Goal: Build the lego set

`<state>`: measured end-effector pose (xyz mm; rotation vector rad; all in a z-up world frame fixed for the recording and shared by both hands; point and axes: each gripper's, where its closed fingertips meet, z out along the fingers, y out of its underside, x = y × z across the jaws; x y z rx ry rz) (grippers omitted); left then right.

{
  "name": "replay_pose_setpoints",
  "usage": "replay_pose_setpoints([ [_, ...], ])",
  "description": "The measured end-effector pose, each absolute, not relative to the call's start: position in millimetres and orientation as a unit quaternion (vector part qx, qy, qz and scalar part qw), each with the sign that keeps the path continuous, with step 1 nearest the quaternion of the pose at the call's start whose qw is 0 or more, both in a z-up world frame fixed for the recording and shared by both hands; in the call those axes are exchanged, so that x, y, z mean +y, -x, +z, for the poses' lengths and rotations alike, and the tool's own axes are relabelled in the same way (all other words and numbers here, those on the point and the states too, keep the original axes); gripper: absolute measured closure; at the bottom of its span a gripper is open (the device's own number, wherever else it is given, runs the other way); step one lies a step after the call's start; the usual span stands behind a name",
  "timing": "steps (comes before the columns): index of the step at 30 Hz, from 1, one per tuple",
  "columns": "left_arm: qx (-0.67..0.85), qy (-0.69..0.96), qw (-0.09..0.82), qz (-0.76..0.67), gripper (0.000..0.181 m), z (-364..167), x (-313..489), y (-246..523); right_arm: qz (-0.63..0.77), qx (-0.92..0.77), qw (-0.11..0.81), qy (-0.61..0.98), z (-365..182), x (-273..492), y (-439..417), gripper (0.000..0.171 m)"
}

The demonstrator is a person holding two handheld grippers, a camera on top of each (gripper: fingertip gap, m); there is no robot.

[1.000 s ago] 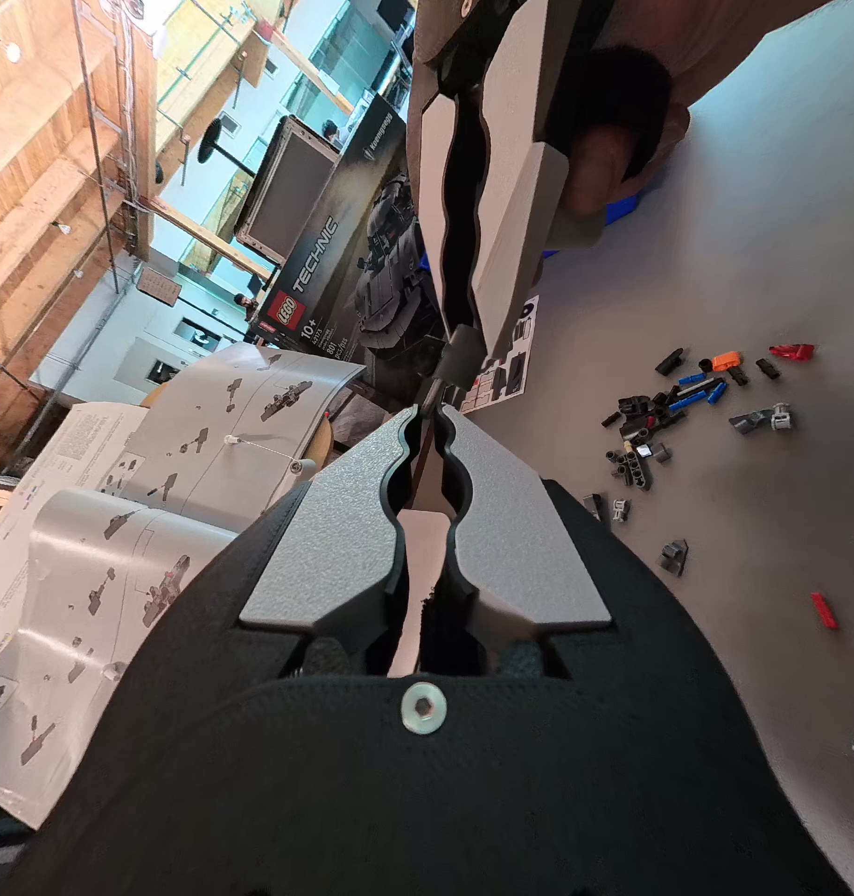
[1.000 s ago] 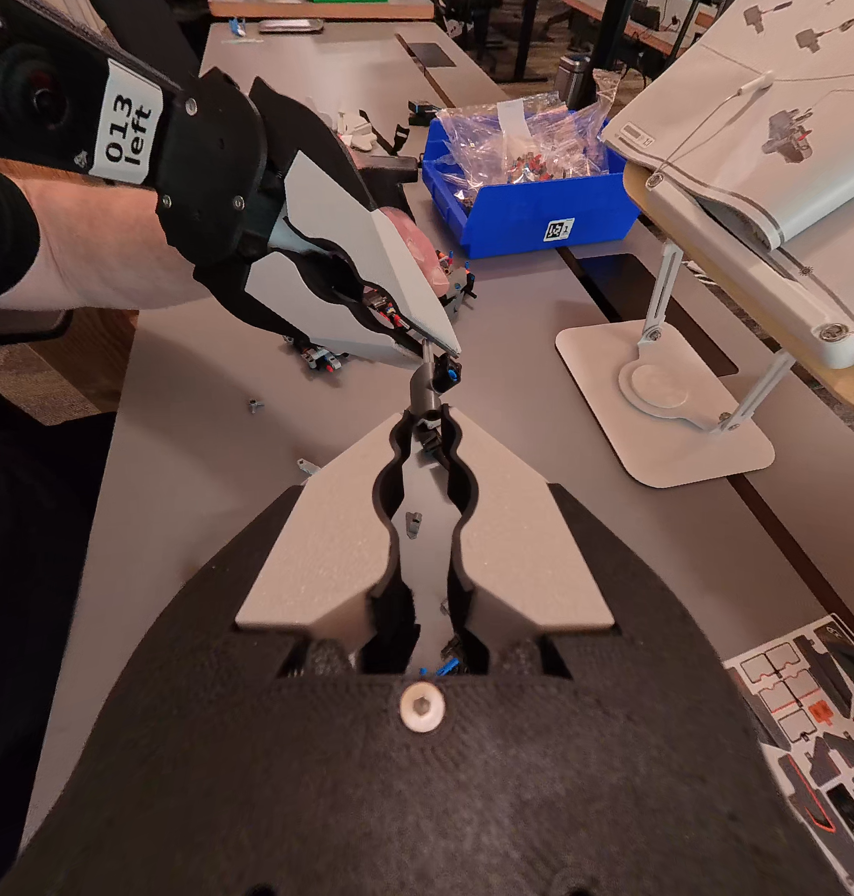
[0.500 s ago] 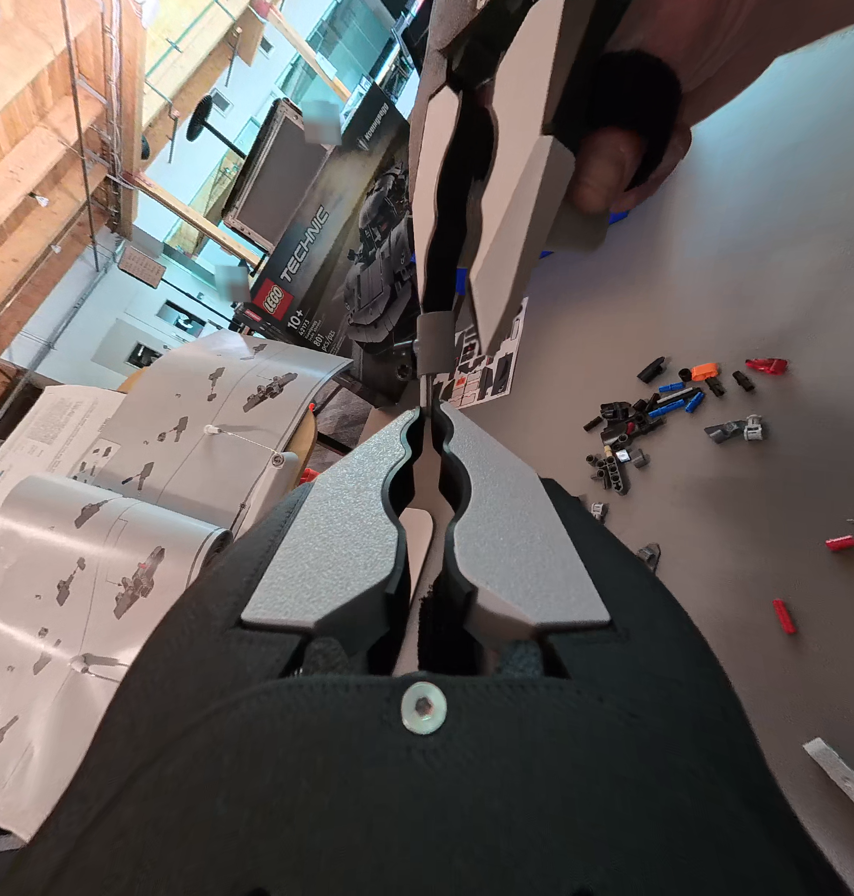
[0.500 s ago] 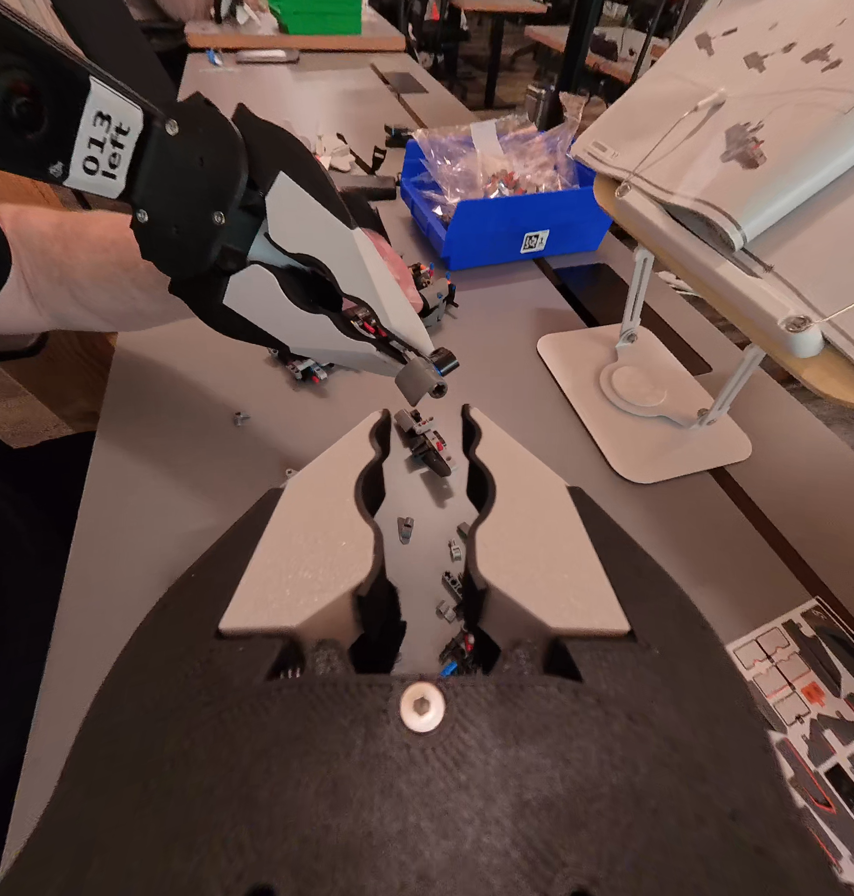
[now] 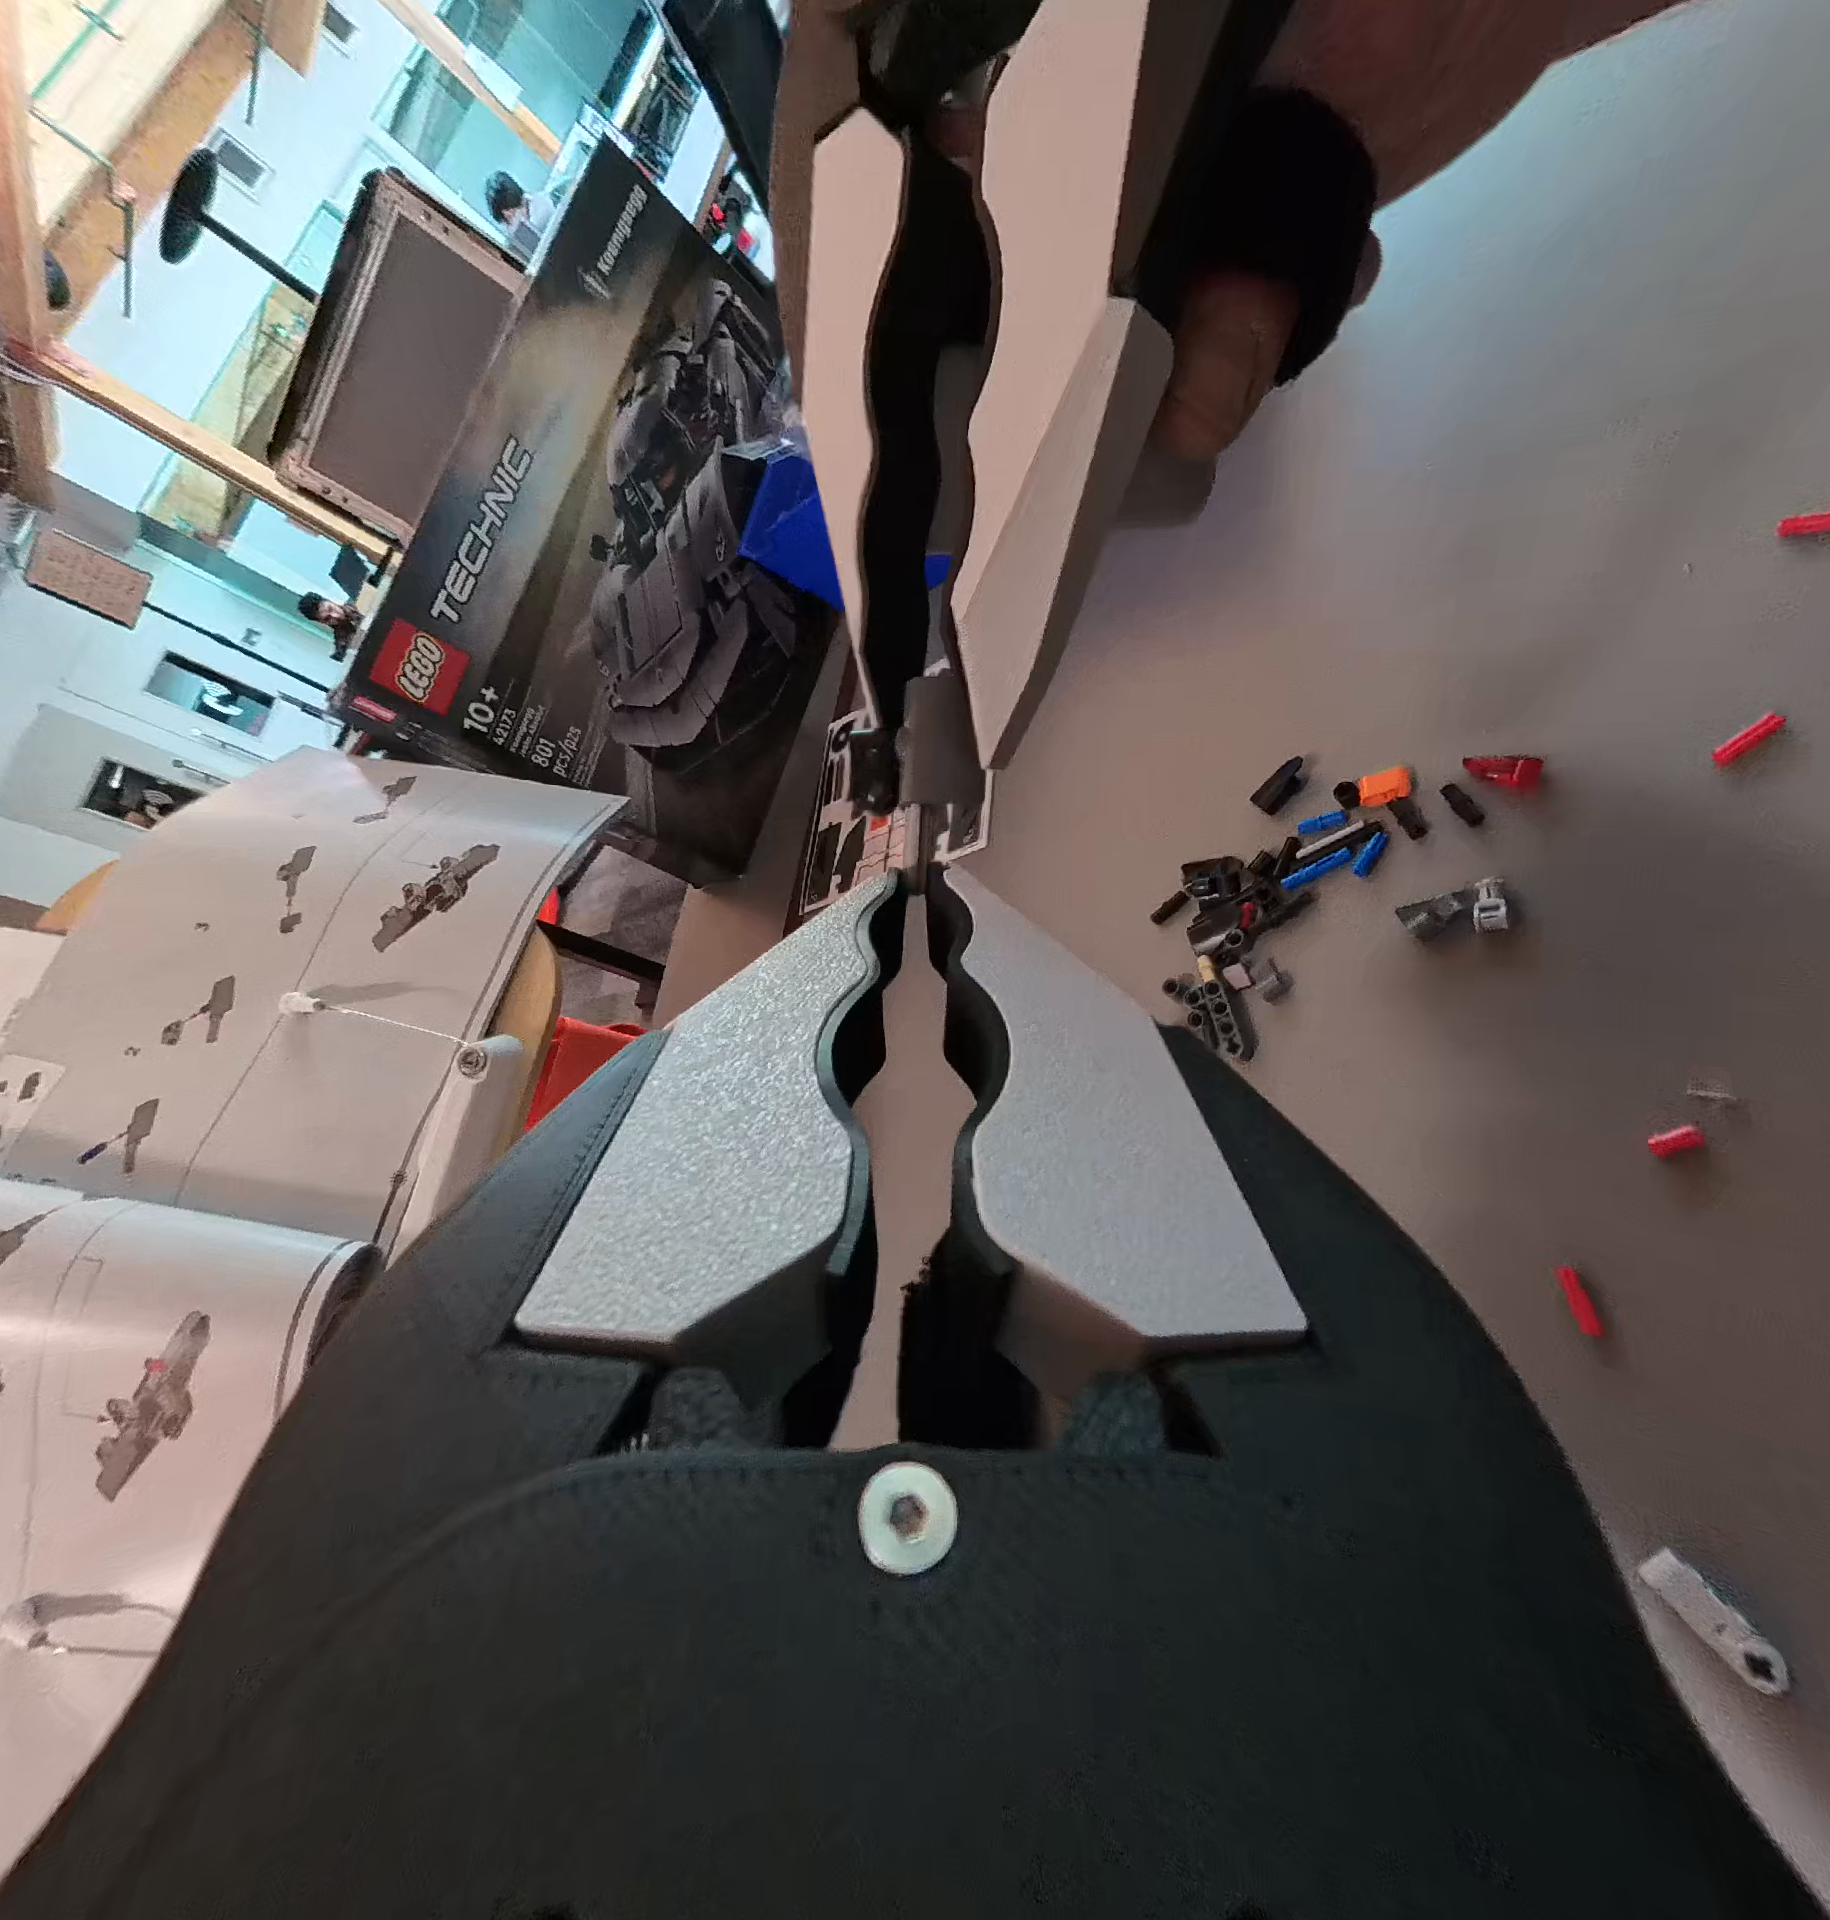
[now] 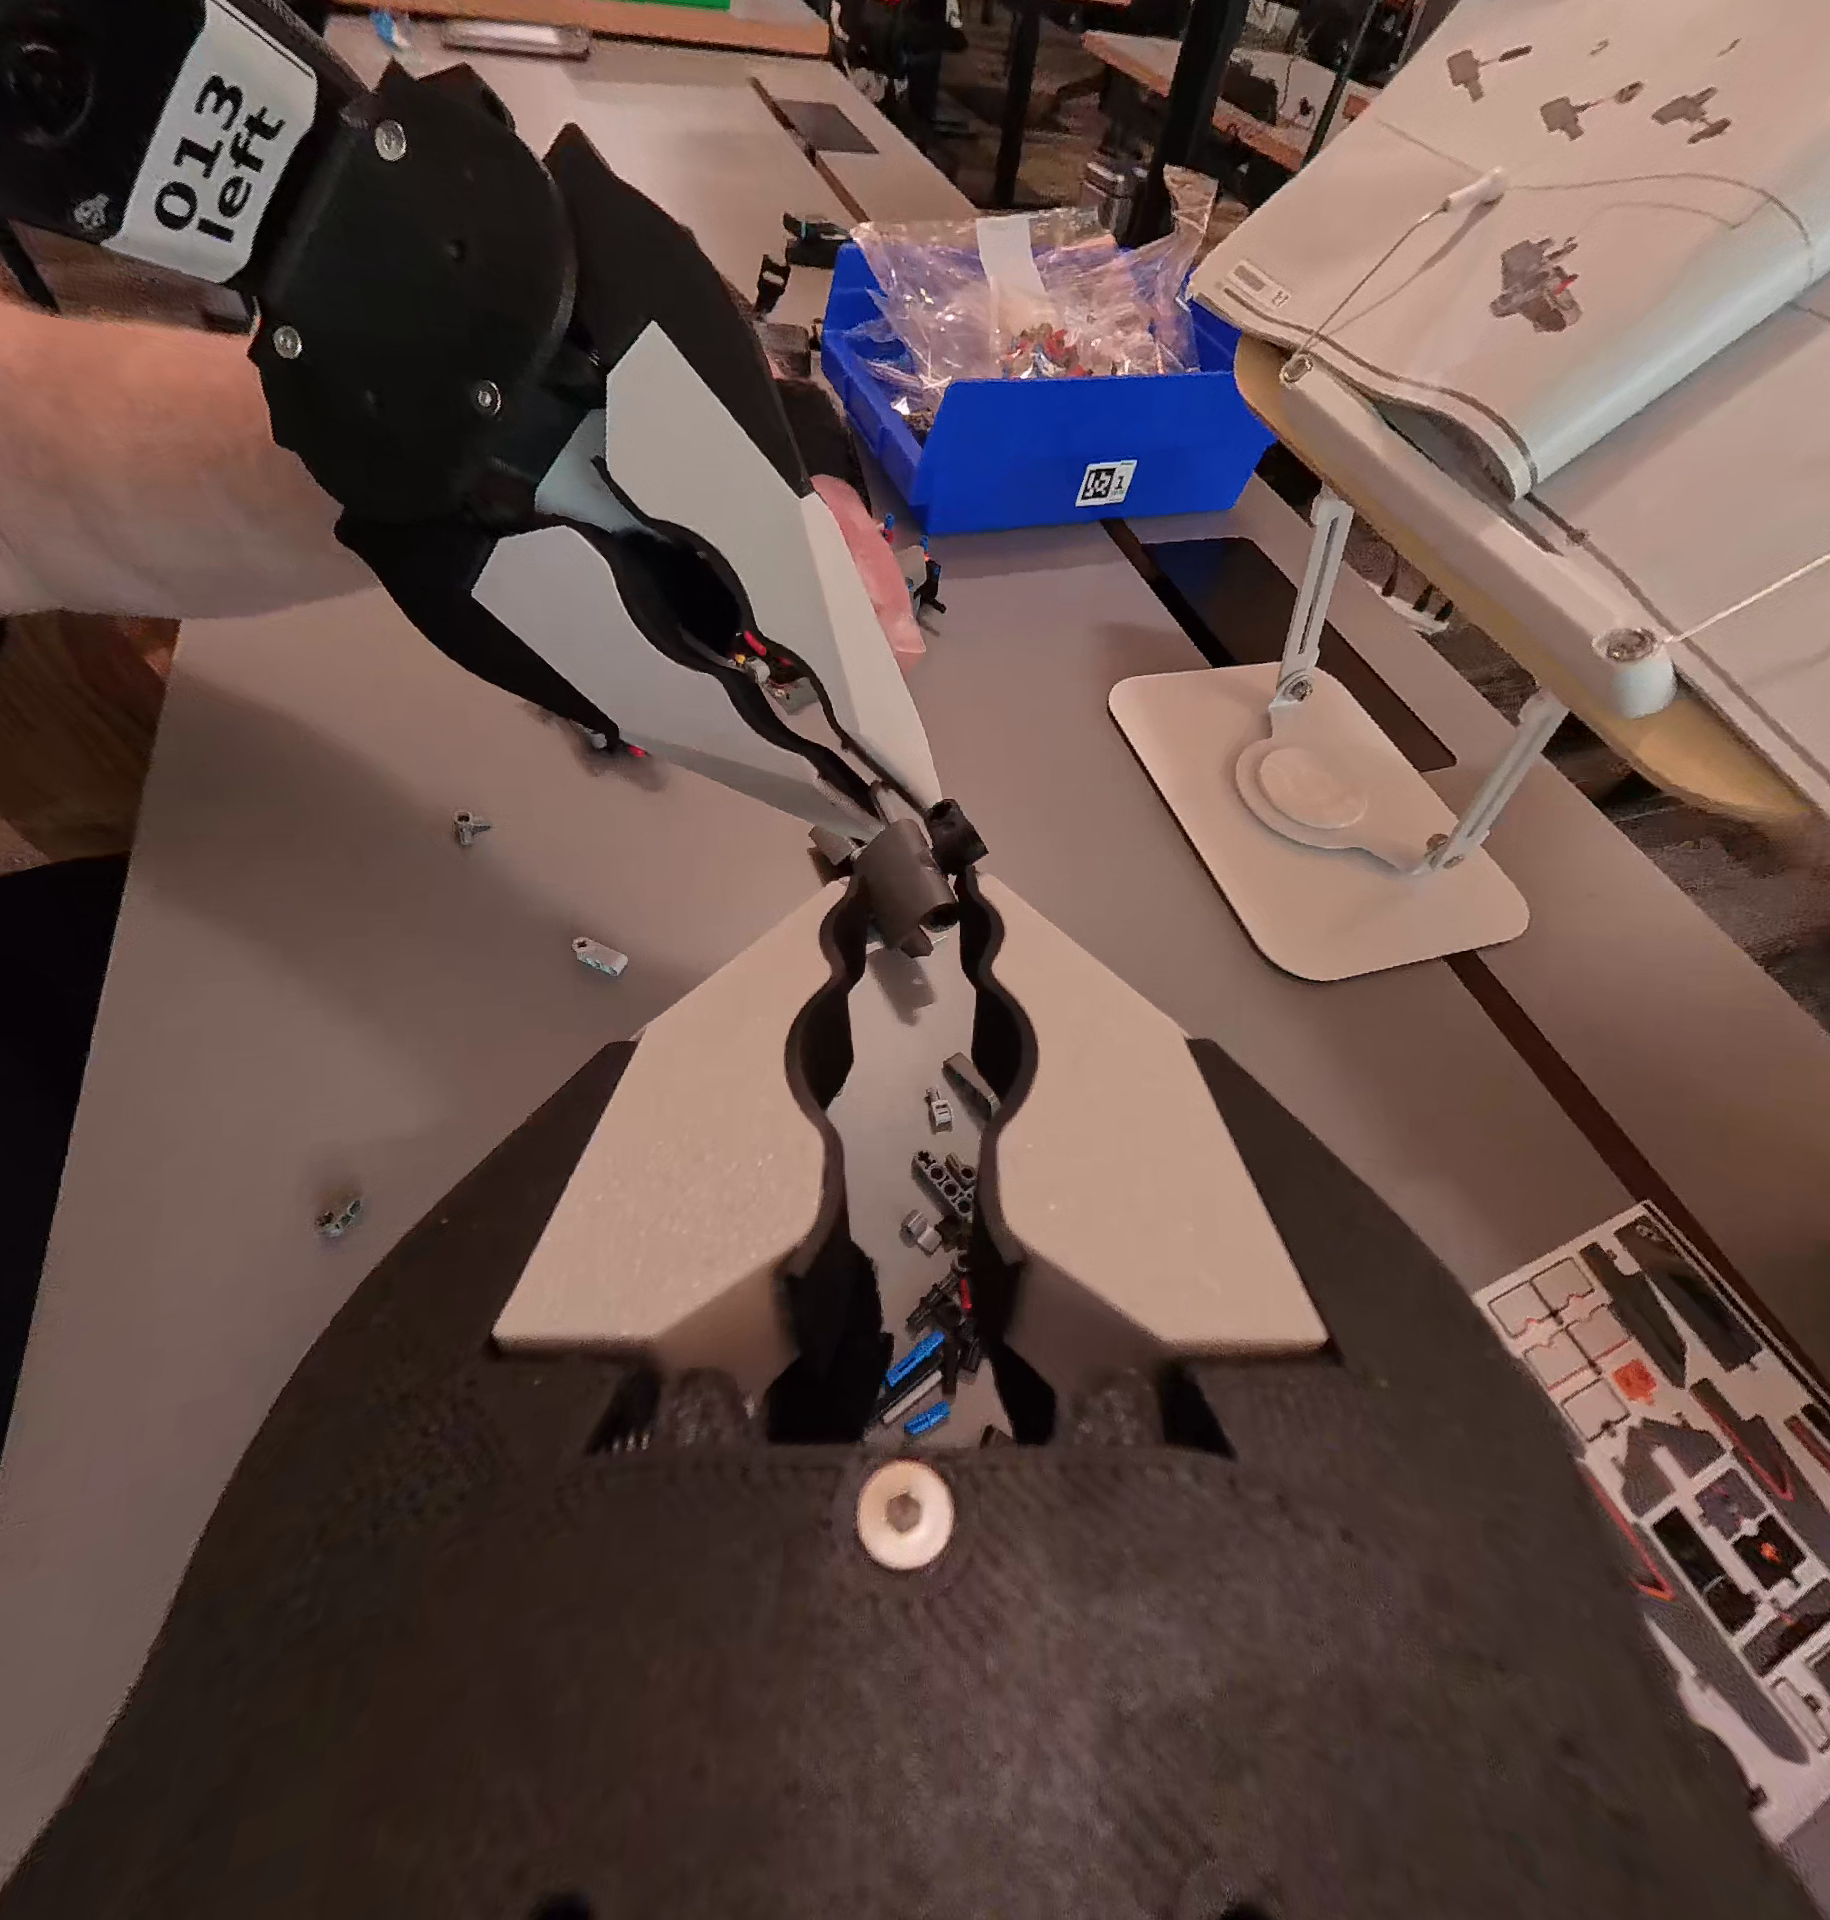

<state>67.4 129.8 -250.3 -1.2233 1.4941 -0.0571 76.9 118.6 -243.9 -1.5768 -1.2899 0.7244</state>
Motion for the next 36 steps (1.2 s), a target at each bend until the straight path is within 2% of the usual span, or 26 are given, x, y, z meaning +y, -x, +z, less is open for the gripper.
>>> replay_pose_setpoints([
  [5, 0.602, 0.553, 0.576, -0.027, 0.165, -246, 135, -57, 0.302, -0.495, 0.487, 0.653, -247, 123, -100, 0.158],
  [7, 0.599, 0.570, 0.560, -0.049, 0.166, -254, 131, -51, 0.306, -0.486, 0.486, 0.659, -251, 123, -112, 0.158],
  [12, 0.674, 0.597, 0.435, -0.017, 0.174, -332, 115, -37, 0.309, -0.471, 0.477, 0.675, -270, 117, -136, 0.159],
  [19, 0.709, 0.593, 0.381, -0.014, 0.174, -381, 116, -60, 0.315, -0.462, 0.471, 0.682, -293, 103, -149, 0.160],
  [20, 0.708, 0.598, 0.374, -0.018, 0.175, -385, 119, -63, 0.315, -0.462, 0.473, 0.681, -294, 103, -151, 0.165],
  [26, 0.686, 0.634, 0.352, -0.061, 0.167, -389, 140, -70, 0.324, -0.453, 0.477, 0.680, -299, 99, -163, 0.166],
  [30, 0.707, 0.610, 0.344, -0.099, 0.168, -385, 115, -88, 0.325, -0.451, 0.472, 0.684, -308, 100, -169, 0.166],
  [36, 0.763, 0.547, 0.339, -0.066, 0.171, -401, 94, -105, 0.330, -0.448, 0.463, 0.690, -323, 101, -172, 0.166],
])
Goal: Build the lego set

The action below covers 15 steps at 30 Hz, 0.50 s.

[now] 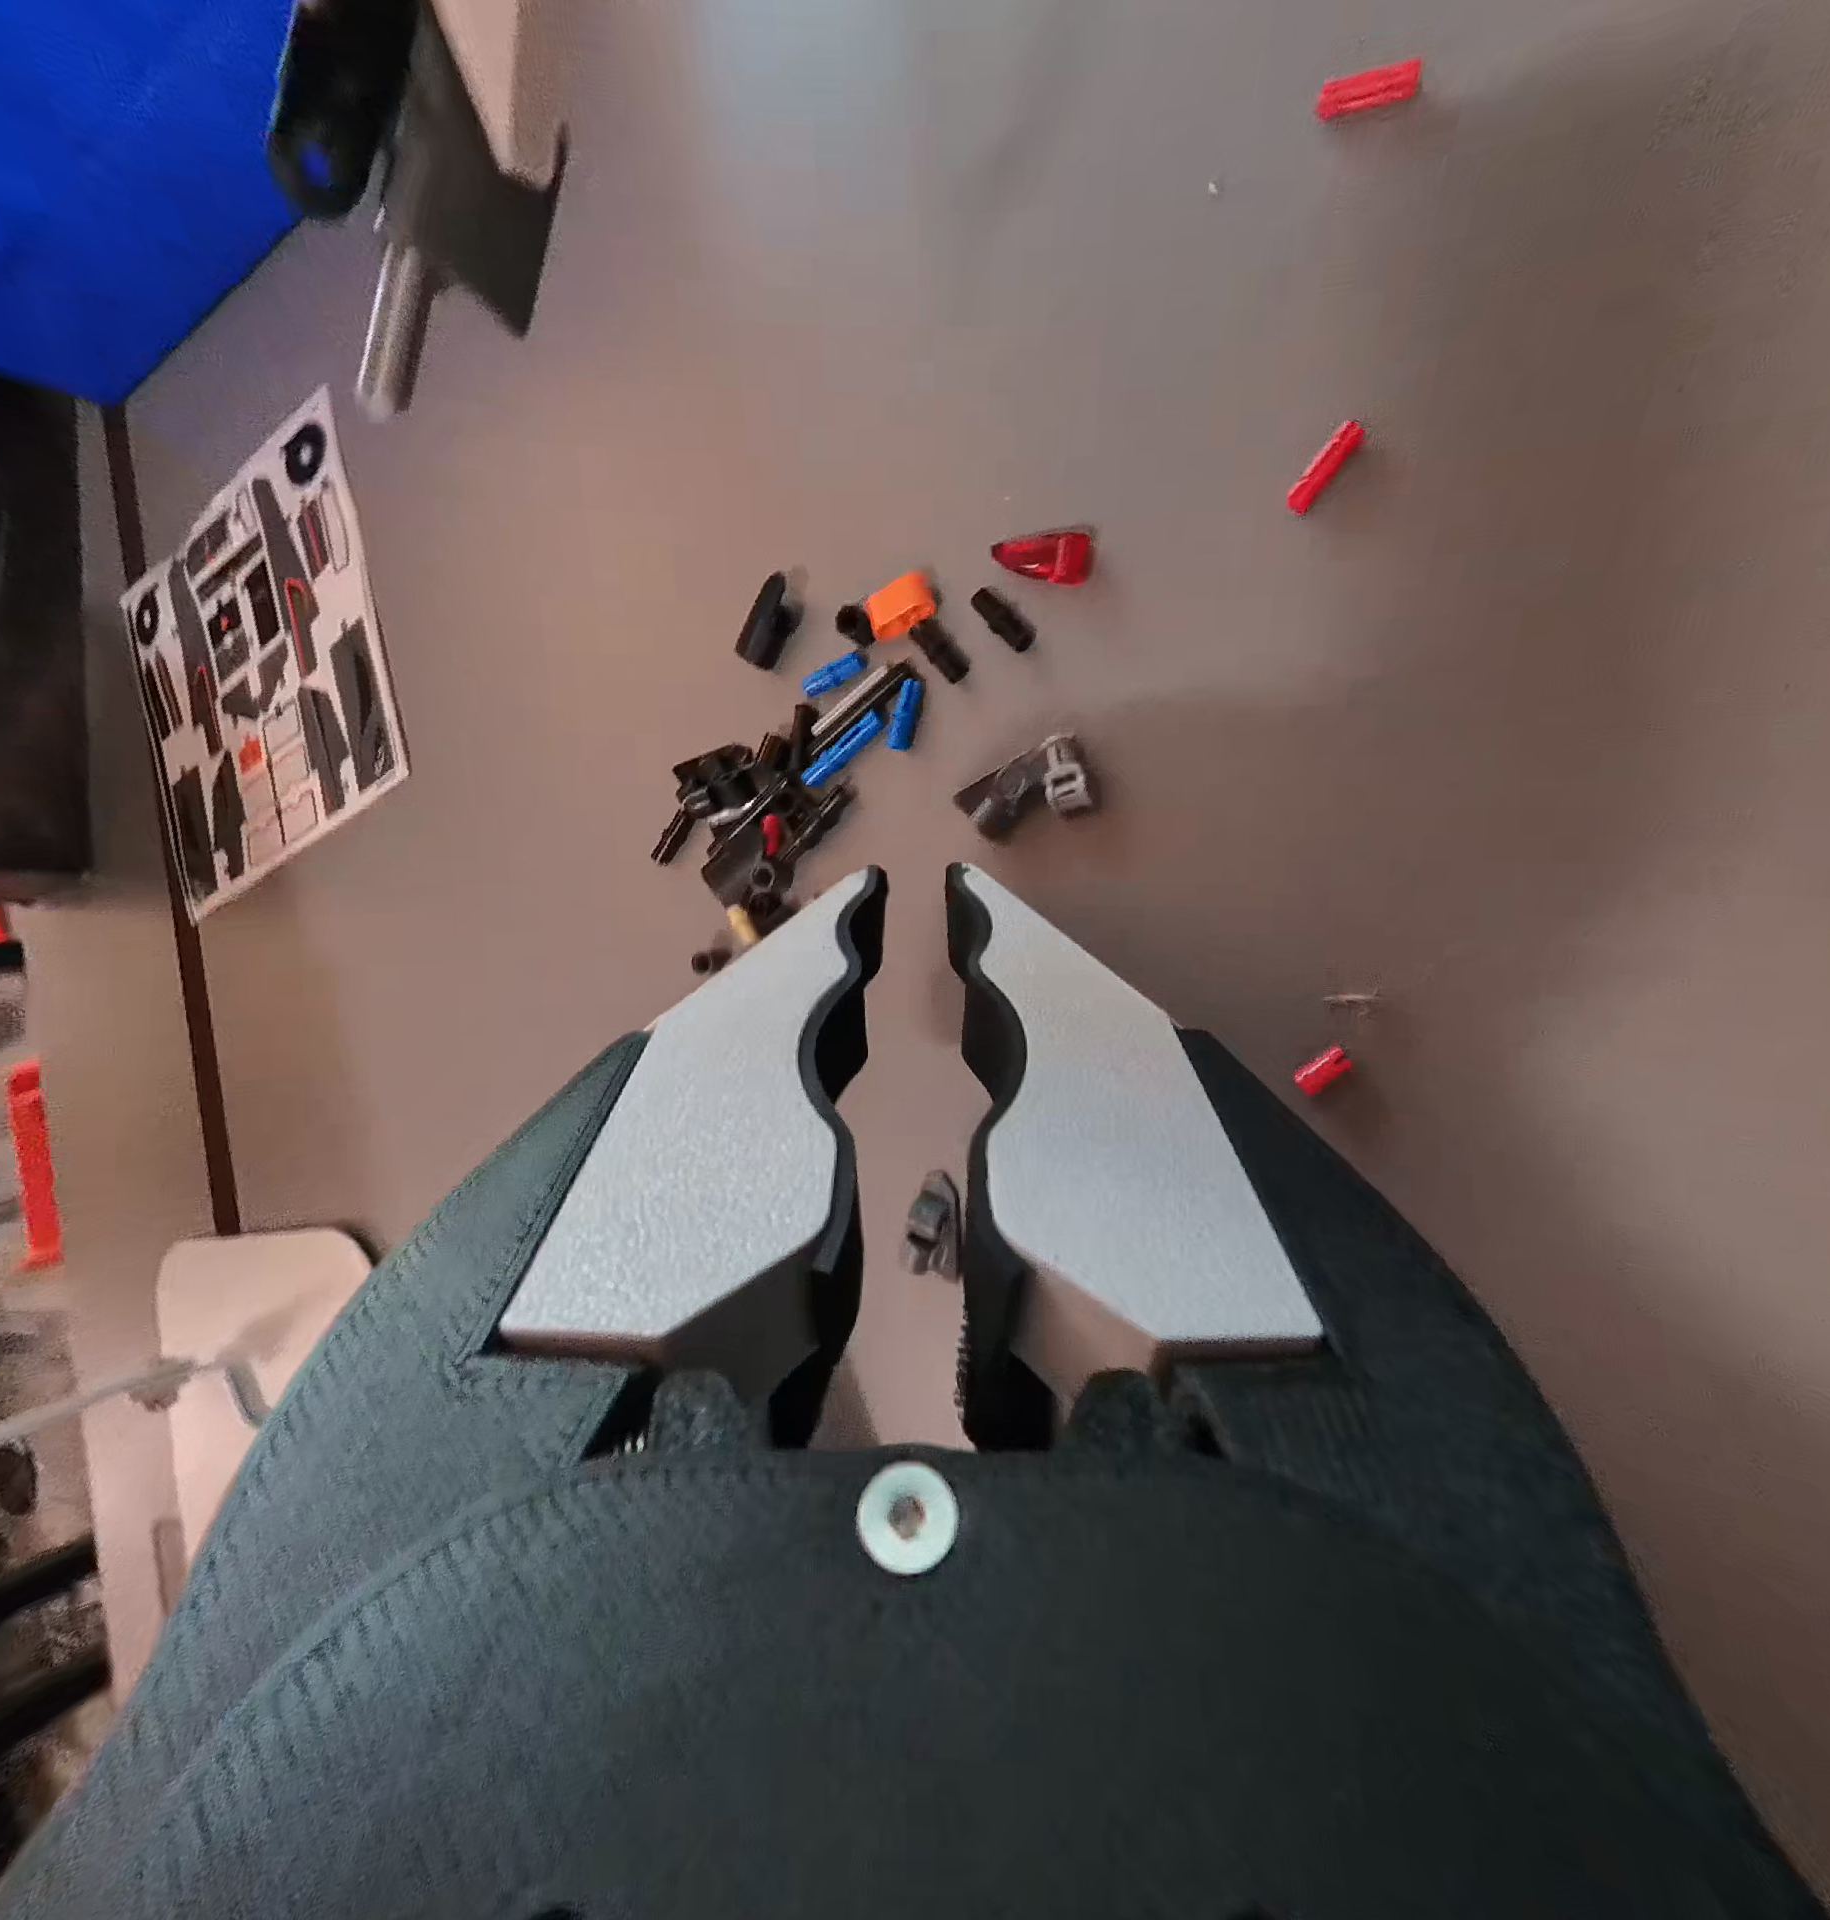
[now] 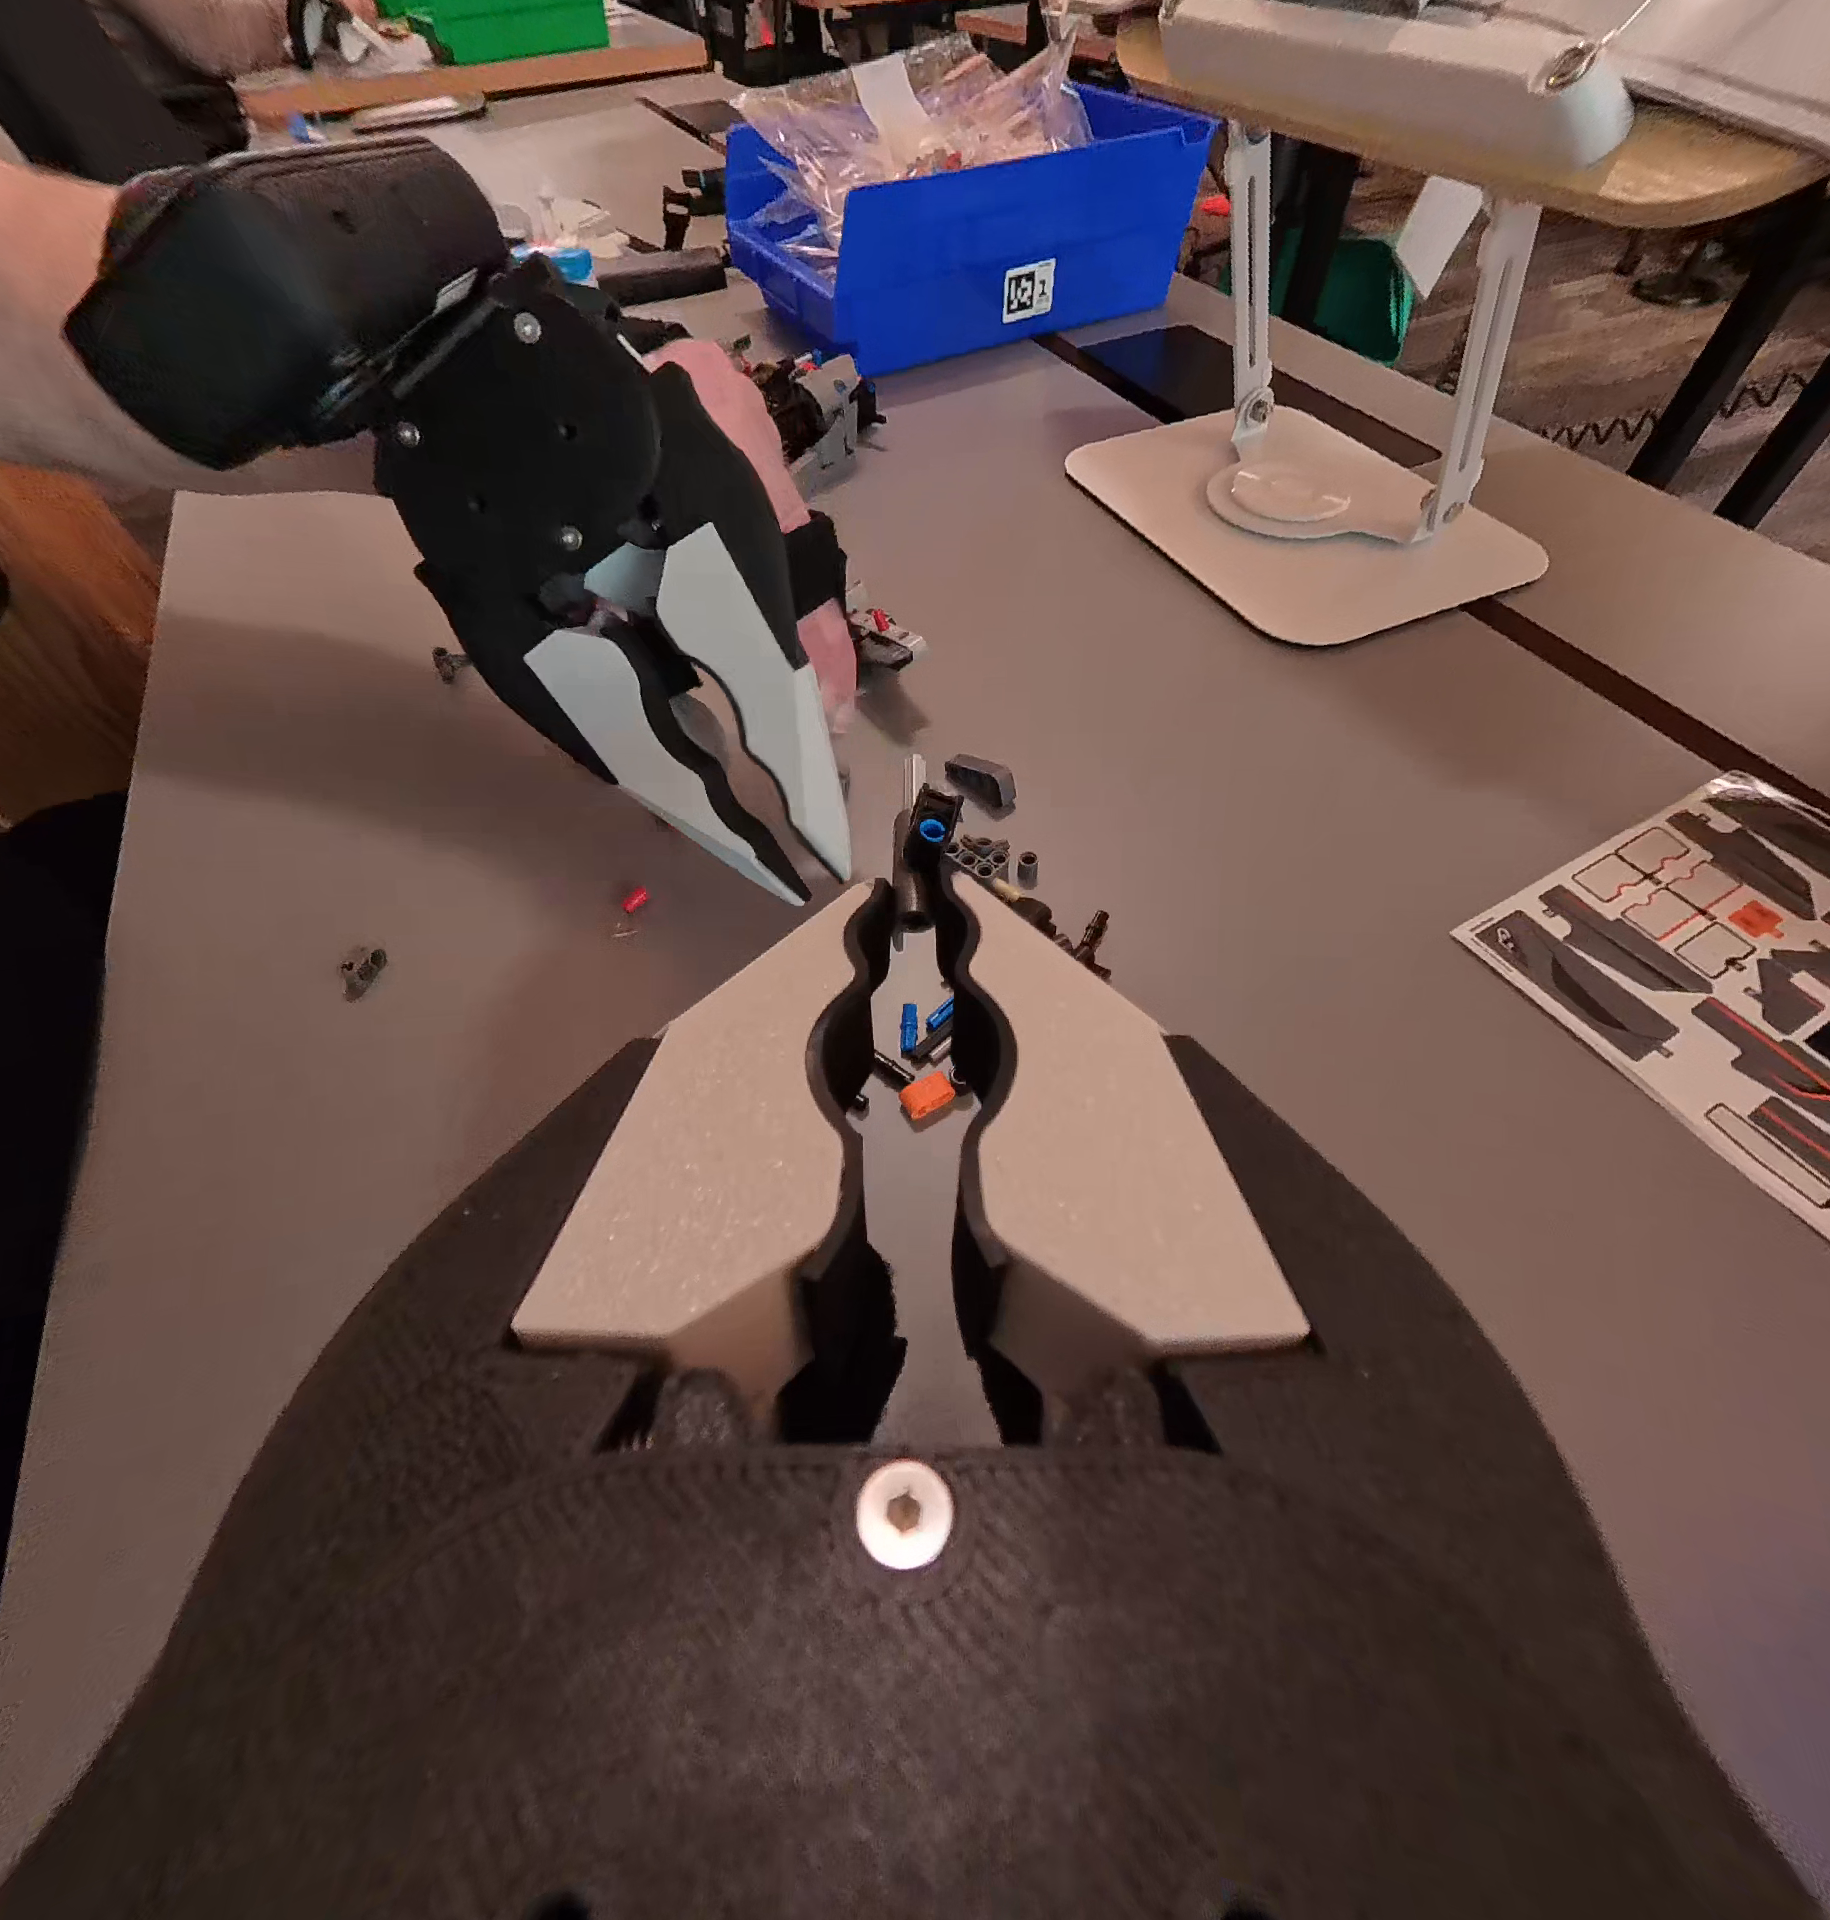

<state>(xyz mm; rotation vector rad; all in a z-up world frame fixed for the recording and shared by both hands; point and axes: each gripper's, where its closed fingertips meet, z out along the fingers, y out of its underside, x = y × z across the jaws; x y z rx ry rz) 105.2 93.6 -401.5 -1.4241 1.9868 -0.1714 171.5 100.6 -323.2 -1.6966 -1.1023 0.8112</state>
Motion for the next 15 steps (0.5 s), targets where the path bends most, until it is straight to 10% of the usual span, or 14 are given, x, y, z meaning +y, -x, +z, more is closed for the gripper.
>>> replay_pose_setpoints([
  [15, 0.783, 0.523, 0.337, -0.006, 0.168, -406, 129, -99, 0.342, -0.438, 0.471, 0.685, -330, 109, -179, 0.166],
])
